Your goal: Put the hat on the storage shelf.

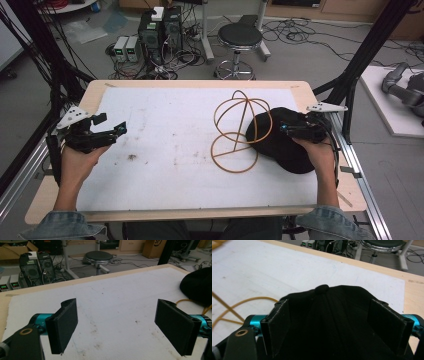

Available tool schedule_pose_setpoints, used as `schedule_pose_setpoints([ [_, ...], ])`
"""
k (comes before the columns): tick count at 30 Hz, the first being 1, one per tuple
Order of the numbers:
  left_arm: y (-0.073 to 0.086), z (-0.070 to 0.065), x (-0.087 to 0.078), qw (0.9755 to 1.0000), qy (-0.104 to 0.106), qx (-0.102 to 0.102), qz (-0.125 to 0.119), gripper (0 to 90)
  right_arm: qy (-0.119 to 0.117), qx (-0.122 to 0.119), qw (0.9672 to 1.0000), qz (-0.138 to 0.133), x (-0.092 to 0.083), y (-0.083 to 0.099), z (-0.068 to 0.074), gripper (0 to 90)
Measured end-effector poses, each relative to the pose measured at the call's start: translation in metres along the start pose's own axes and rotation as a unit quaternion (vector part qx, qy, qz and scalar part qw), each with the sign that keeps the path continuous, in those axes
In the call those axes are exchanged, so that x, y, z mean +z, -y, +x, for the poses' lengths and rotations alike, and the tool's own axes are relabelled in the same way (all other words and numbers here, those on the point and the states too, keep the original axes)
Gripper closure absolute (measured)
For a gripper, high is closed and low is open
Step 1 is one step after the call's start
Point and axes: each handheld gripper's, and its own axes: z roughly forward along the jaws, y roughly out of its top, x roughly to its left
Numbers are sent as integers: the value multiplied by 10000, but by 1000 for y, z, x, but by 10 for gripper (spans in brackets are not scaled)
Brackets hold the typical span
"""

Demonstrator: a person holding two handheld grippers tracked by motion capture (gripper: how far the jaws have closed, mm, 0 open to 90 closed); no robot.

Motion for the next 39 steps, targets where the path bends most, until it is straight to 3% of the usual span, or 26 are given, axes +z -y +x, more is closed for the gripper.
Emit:
schedule_pose_setpoints([
  [10,3,1,-2,10000,-39,-24,32,190,125,-103,9999,37,15,-1,-3,235],
  [25,5,4,-6,10000,-79,-40,44,190,31,-101,9994,334,32,1,-3,334],
  [39,5,6,-9,9999,-85,-64,2,191,83,-467,9972,584,36,0,3,600],
])
